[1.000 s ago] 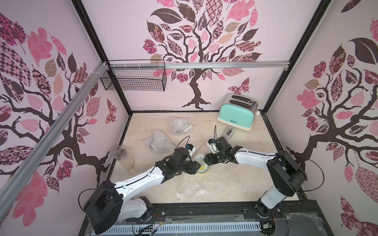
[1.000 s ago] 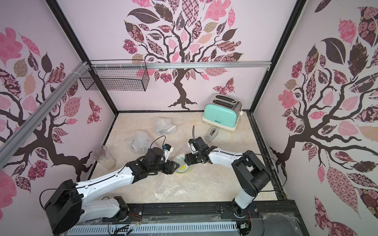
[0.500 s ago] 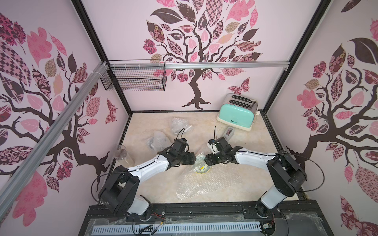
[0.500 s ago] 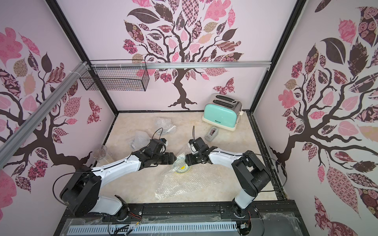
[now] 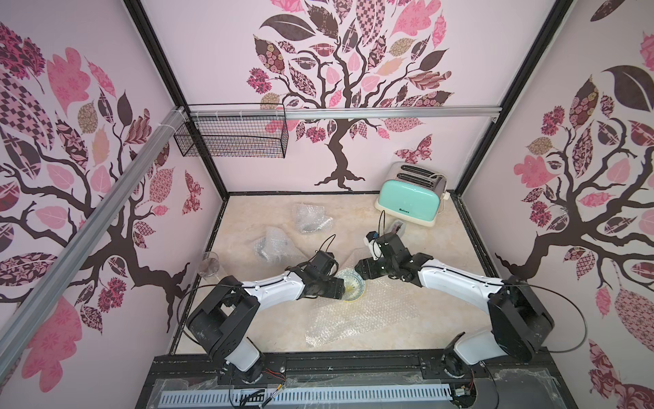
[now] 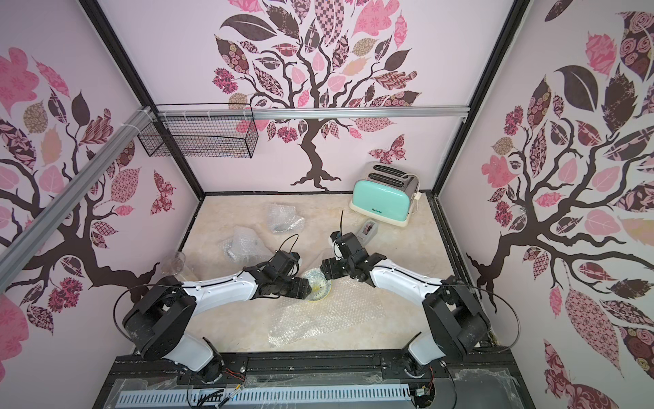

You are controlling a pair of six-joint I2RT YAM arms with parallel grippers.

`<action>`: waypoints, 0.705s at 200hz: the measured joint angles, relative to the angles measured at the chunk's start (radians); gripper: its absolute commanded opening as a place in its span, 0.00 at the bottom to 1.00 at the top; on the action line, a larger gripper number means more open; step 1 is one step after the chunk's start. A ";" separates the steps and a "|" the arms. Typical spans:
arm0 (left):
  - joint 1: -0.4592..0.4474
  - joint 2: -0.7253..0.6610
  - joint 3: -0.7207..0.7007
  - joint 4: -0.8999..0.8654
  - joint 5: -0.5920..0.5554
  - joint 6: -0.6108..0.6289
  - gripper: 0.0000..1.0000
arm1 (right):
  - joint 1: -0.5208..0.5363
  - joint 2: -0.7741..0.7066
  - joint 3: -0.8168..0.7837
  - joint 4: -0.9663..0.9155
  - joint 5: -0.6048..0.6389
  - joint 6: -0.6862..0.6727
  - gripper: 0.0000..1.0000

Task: Wrap bowls in bubble wrap
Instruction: Wrap the bowl in bubble wrap.

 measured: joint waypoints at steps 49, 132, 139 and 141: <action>-0.006 0.018 0.016 -0.004 -0.019 0.009 0.79 | -0.130 -0.069 -0.095 0.110 0.116 0.070 0.77; -0.008 0.054 0.058 -0.029 -0.043 0.026 0.77 | -0.279 0.198 -0.026 0.169 0.037 0.102 0.74; -0.010 0.056 0.061 -0.030 -0.047 0.026 0.77 | -0.279 0.221 -0.013 0.168 0.021 0.102 0.77; -0.010 0.057 0.061 -0.029 -0.047 0.026 0.77 | -0.279 0.226 -0.011 0.168 0.018 0.100 0.79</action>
